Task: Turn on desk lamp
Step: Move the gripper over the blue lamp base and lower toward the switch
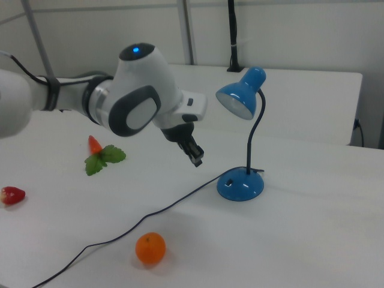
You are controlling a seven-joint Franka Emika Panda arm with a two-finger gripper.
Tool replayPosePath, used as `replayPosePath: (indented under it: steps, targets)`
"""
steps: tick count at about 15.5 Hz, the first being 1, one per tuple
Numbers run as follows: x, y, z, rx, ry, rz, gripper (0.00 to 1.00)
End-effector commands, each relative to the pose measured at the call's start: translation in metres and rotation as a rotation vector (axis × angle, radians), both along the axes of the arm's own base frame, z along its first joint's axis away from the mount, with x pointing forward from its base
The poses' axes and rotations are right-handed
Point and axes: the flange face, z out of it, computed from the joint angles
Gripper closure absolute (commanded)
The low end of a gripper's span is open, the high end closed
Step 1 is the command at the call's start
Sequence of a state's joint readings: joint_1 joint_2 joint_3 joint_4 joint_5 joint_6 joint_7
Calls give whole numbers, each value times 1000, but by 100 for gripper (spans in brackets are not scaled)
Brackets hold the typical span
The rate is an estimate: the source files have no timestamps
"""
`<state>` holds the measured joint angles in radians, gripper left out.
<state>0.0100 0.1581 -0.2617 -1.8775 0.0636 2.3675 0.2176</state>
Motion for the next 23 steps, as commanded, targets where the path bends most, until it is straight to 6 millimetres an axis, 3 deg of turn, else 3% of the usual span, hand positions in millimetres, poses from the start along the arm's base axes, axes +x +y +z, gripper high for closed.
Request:
replayPosePath:
  steps: [1,9,16,23]
  targets:
    - [19,11,-36,-7,-37,-53,86]
    - [41,22,-81,-28,-99,-81,87]
    - [67,11,-92,-68,-214,-97,87]
    - [79,-3,-103,-95,-222,-92,86]
